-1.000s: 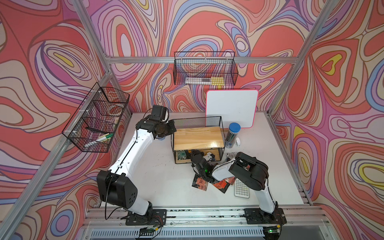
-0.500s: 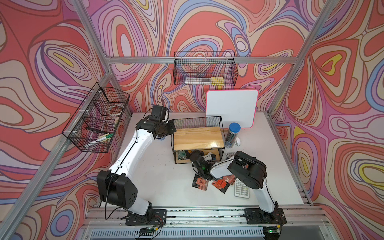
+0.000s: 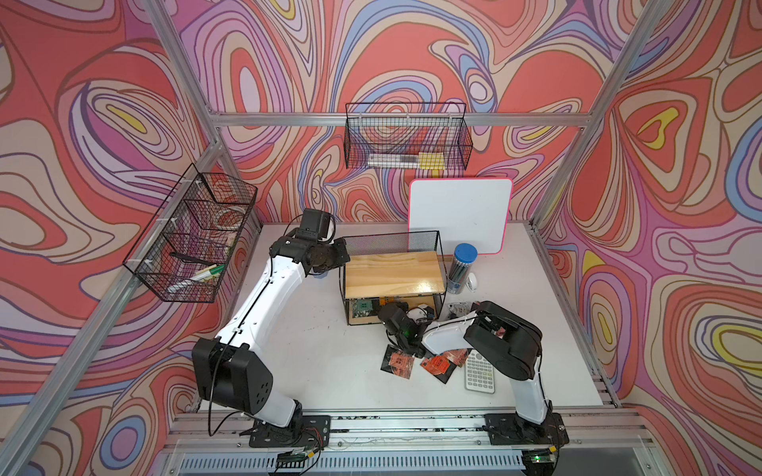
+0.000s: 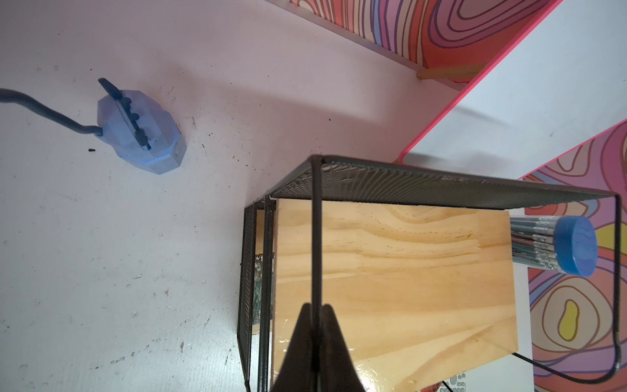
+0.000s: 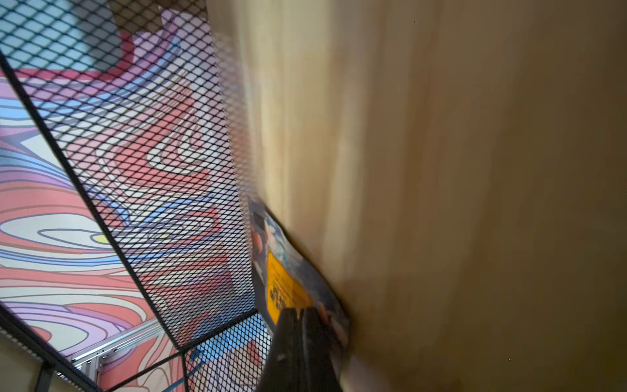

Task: Remove the tea bags from the shelf
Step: Pick up the tea bag from the shelf.

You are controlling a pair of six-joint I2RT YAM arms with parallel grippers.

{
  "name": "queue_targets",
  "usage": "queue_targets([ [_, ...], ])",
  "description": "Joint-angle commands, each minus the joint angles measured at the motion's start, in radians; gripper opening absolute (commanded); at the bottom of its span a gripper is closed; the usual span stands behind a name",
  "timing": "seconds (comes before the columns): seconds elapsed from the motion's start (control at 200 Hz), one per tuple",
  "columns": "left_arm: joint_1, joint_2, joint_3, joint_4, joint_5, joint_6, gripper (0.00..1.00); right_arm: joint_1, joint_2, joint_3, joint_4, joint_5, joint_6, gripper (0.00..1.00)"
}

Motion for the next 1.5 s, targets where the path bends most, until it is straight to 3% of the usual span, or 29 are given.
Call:
queue_targets([
  [0.0,0.012,0.017,0.006,-0.087,-0.054,0.003,0.00,0.015,-0.026,-0.035,-0.146,-0.016,0.254,0.00],
  [0.626,0.012,0.019,0.014,-0.087,-0.049,0.004,0.00,0.053,-0.104,-0.062,-0.245,0.006,0.318,0.00],
  [1.016,0.012,0.018,0.013,-0.086,-0.043,0.004,0.00,0.054,-0.197,-0.080,-0.076,0.034,0.144,0.00],
  [1.327,0.012,0.012,0.010,-0.087,-0.041,0.004,0.00,0.101,-0.296,-0.126,-0.133,0.037,0.156,0.00],
  [1.497,0.012,0.009,0.007,-0.086,-0.040,0.007,0.00,0.120,-0.304,-0.214,-0.030,0.017,0.110,0.22],
])
